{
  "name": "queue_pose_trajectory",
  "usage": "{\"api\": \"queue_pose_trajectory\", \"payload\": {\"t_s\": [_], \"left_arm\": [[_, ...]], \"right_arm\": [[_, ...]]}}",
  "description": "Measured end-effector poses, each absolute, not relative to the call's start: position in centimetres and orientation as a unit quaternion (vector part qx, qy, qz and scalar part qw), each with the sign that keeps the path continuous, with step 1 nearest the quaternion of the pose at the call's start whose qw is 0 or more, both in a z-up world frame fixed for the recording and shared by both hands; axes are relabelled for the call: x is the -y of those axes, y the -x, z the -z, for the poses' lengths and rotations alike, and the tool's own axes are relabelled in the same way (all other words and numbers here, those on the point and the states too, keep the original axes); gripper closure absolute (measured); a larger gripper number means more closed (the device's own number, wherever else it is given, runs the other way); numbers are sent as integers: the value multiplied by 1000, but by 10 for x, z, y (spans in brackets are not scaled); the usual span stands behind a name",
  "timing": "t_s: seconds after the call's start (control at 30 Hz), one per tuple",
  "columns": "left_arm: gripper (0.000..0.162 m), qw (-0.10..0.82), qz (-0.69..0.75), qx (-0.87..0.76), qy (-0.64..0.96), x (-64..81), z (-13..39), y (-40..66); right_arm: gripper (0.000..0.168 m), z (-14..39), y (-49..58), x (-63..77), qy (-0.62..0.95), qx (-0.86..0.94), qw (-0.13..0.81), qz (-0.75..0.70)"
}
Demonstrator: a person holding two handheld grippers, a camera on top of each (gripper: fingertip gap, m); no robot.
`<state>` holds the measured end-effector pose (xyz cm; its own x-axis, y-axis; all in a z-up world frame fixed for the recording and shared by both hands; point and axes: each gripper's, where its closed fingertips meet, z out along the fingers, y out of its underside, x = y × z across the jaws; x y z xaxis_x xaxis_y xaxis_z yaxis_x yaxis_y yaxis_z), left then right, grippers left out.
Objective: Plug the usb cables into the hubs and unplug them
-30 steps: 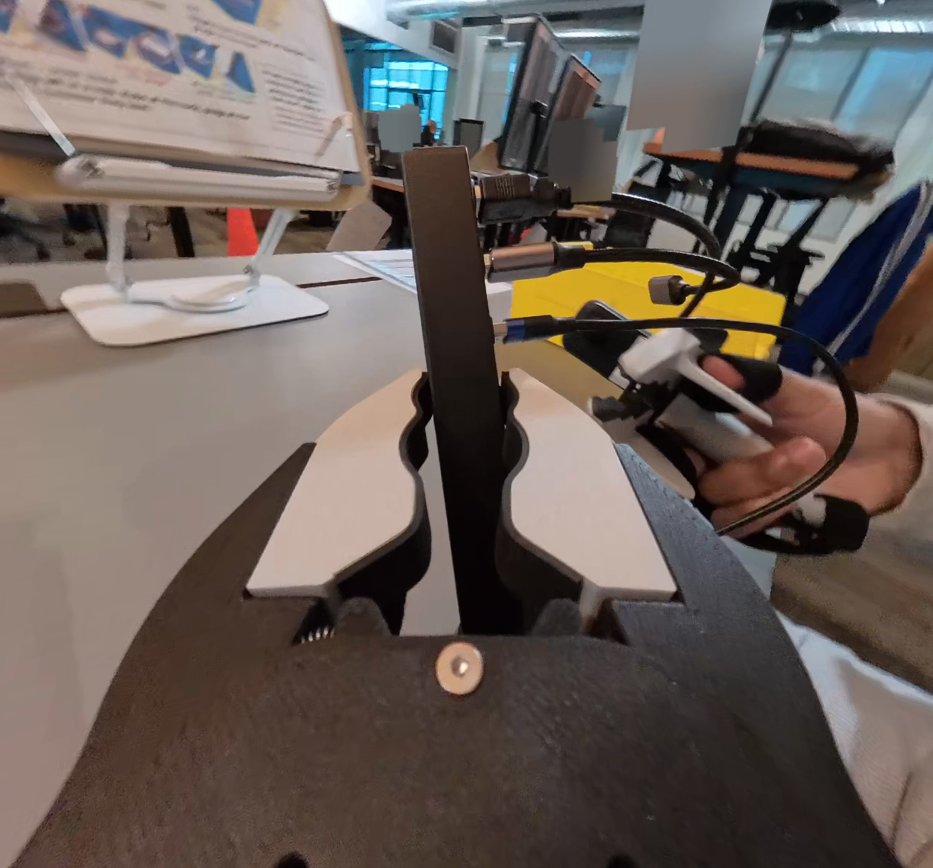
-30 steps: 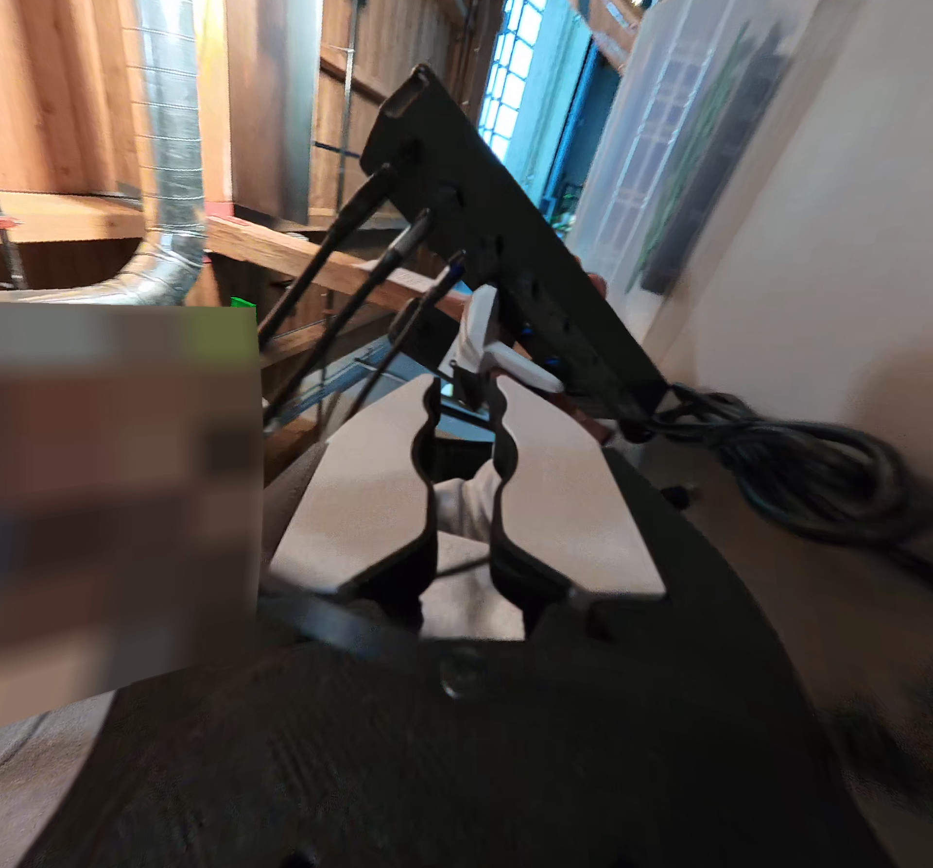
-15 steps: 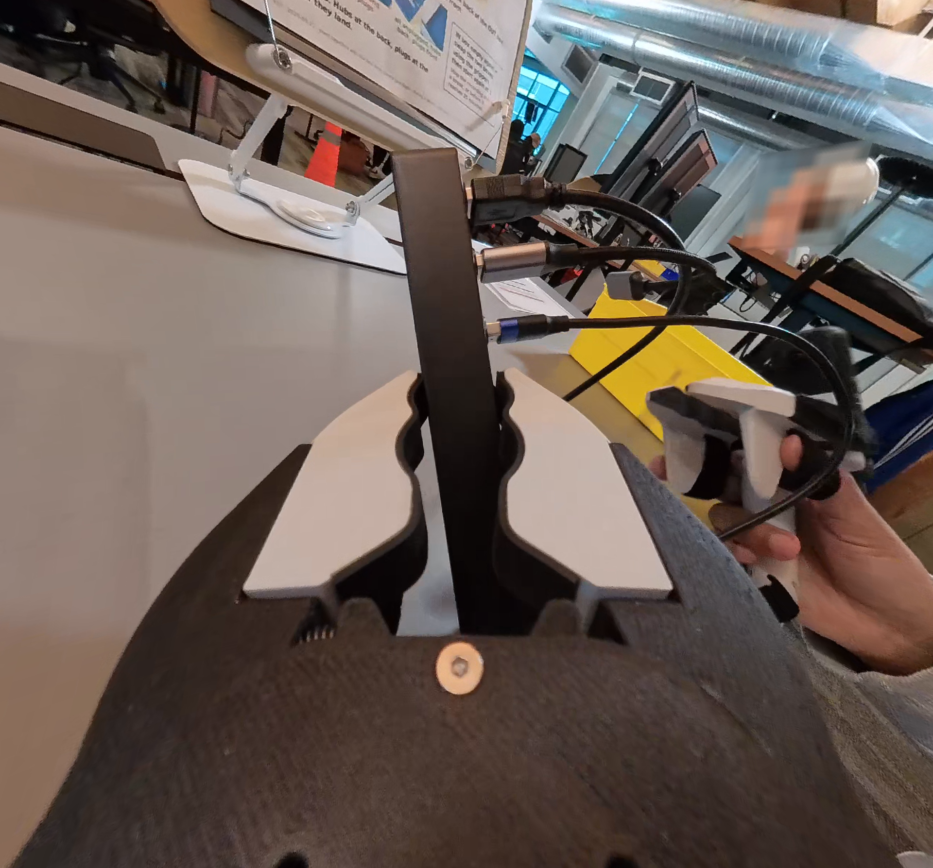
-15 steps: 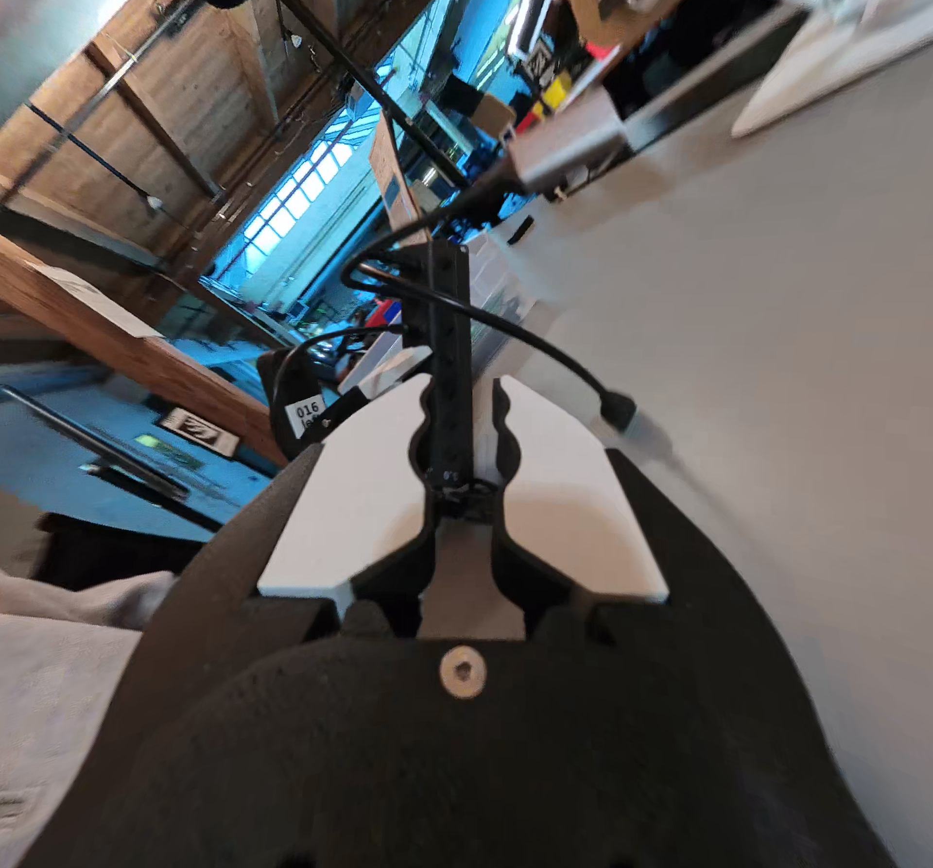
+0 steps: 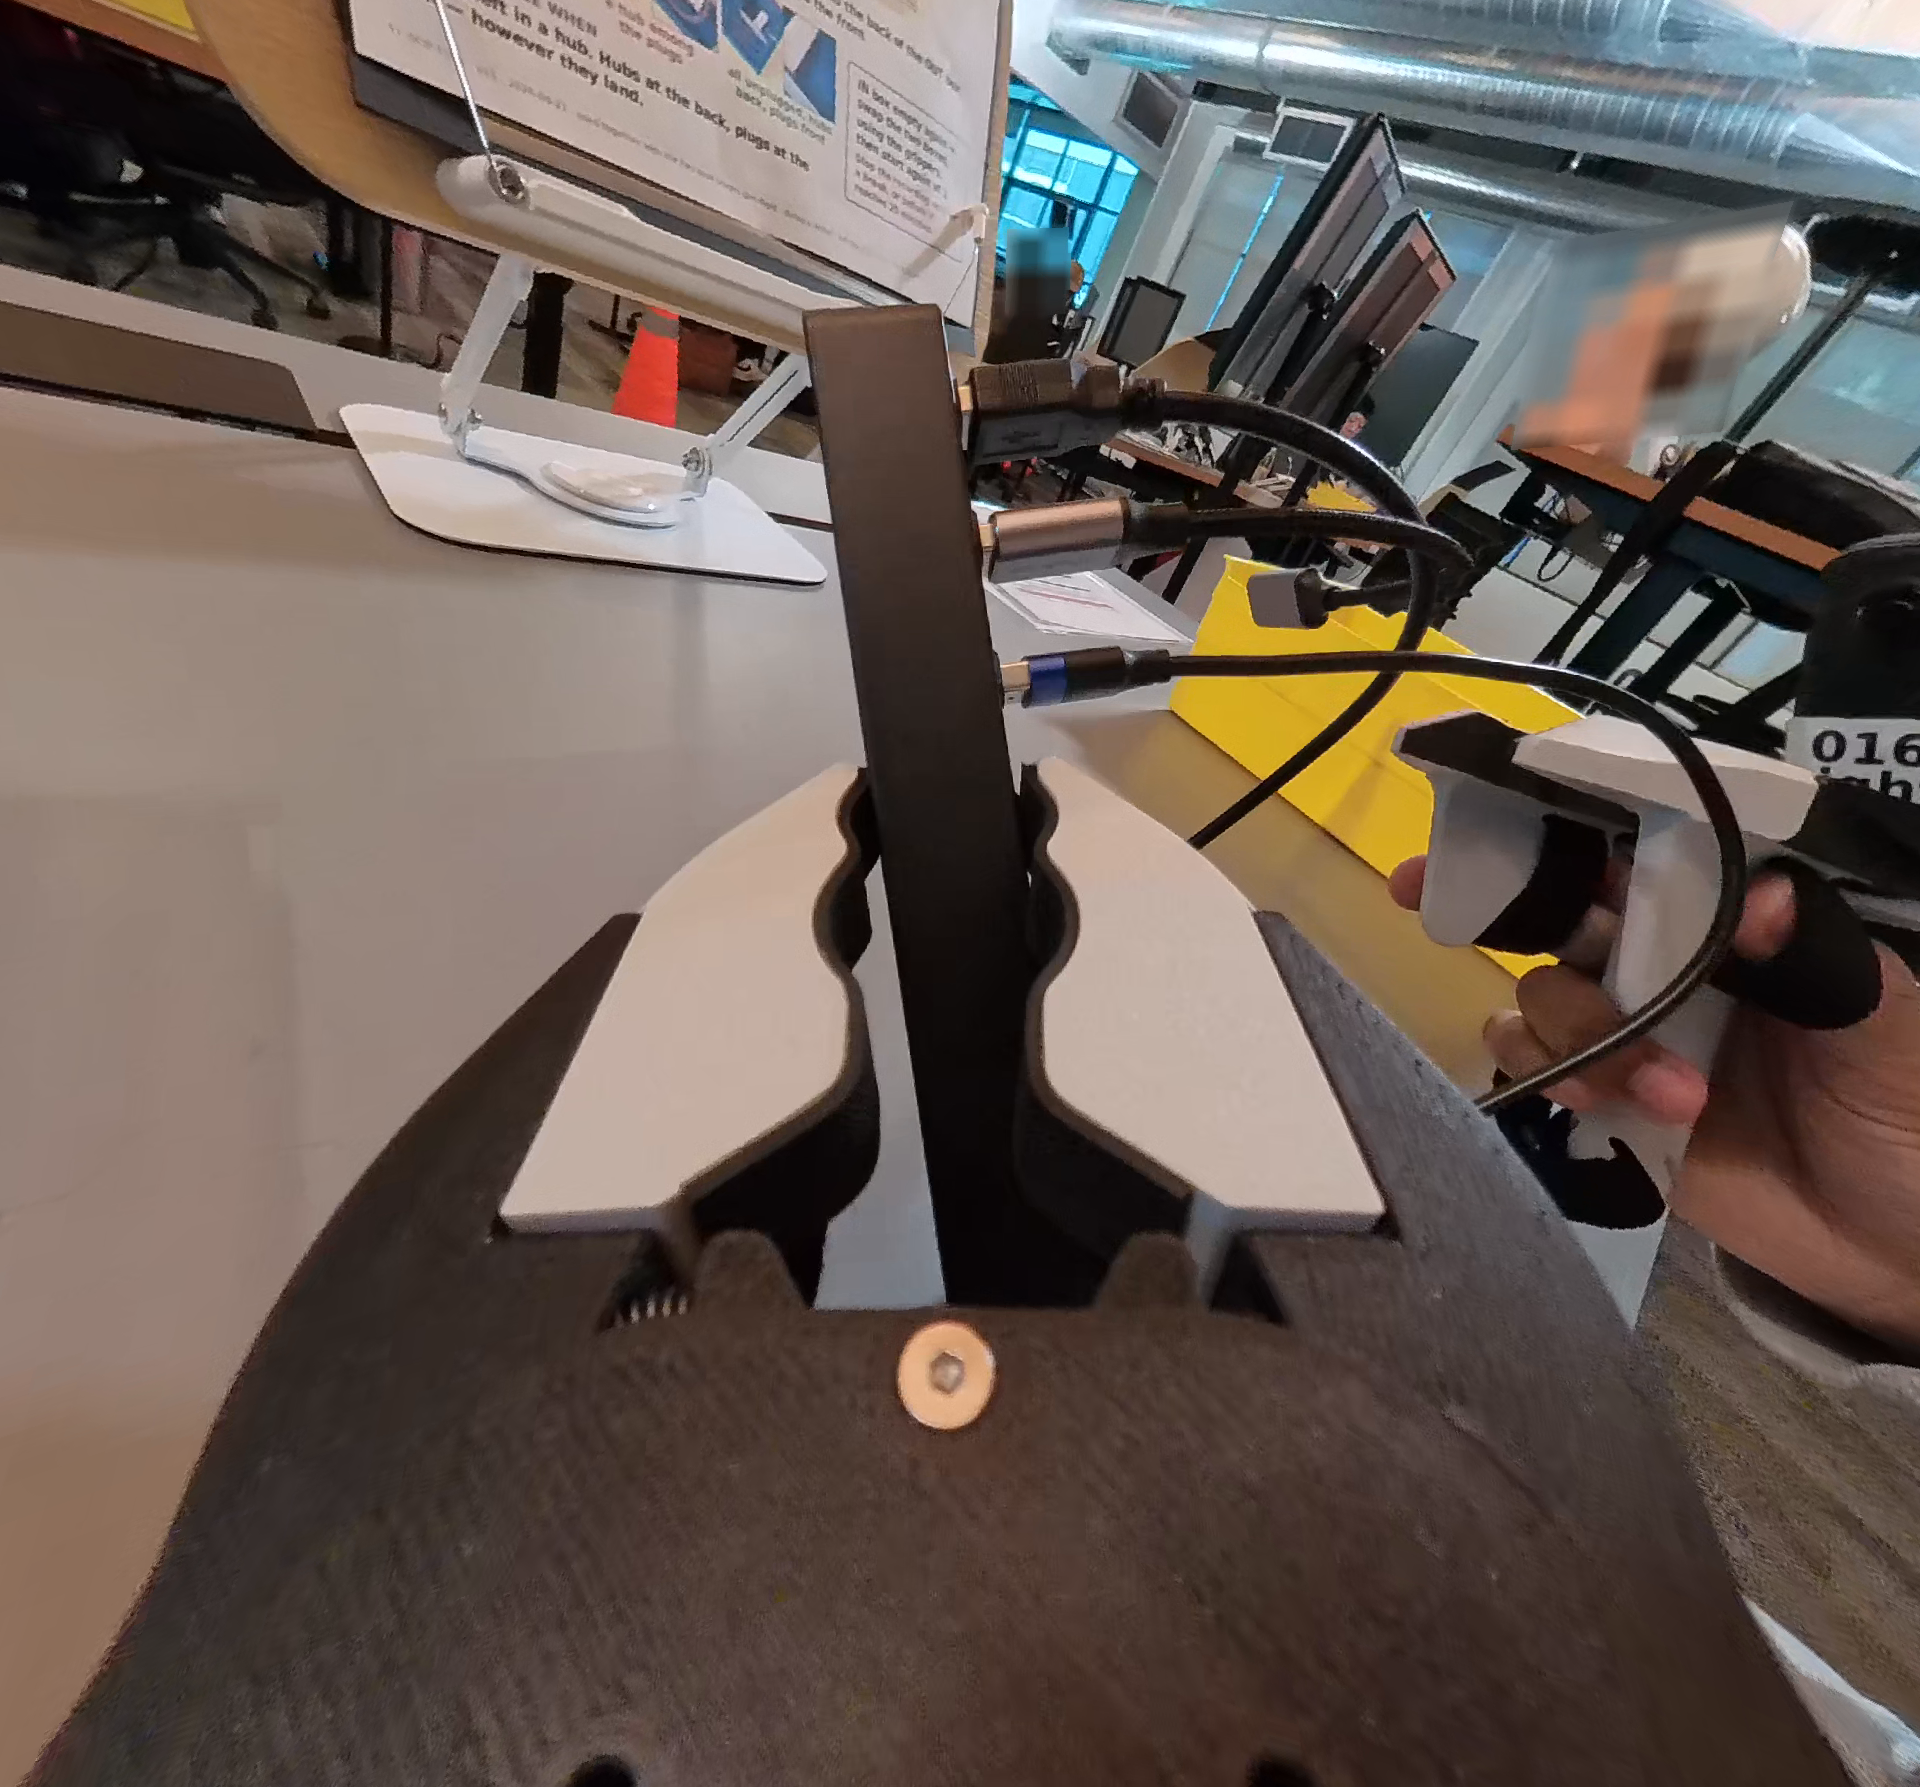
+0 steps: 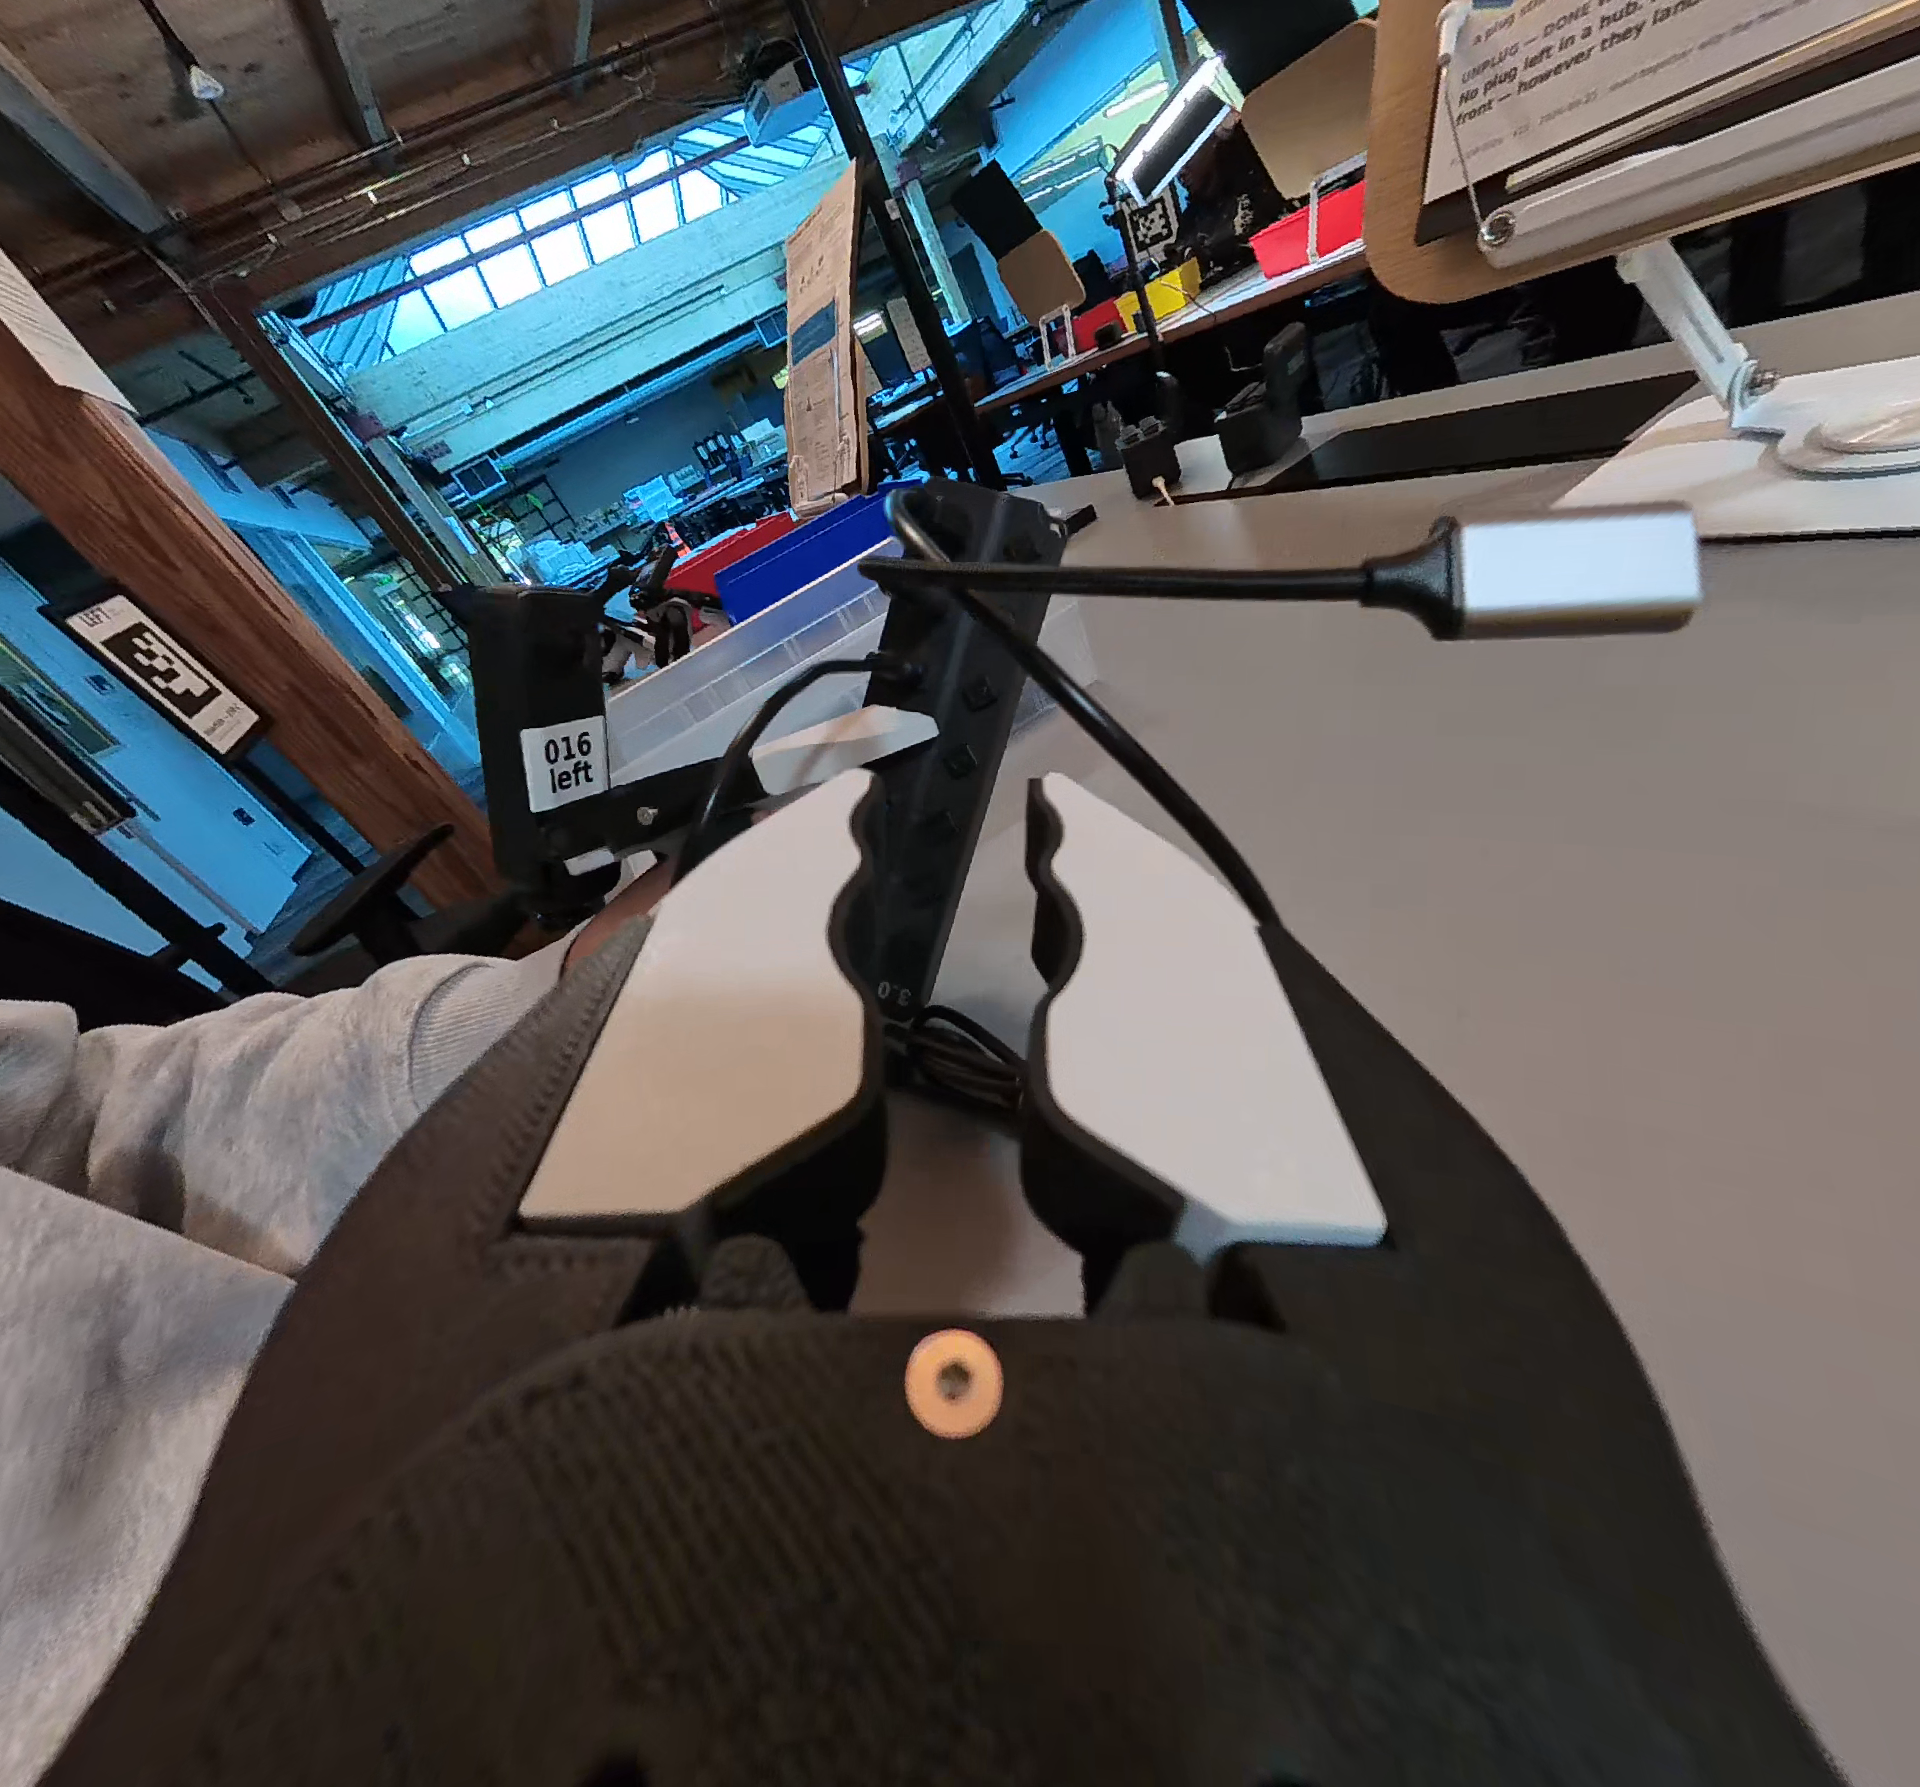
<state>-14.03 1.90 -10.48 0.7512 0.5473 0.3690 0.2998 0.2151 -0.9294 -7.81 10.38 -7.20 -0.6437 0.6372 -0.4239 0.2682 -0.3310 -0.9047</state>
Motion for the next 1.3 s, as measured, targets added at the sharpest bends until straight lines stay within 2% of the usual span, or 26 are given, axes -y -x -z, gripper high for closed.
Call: {"api": "queue_pose_trajectory", "payload": {"t_s": [1.3], "left_arm": [[132, 731, -50, 303, 609, -57, 97, 152]], "right_arm": [[140, 88, 57, -123, 399, 586, 149, -689]]}}
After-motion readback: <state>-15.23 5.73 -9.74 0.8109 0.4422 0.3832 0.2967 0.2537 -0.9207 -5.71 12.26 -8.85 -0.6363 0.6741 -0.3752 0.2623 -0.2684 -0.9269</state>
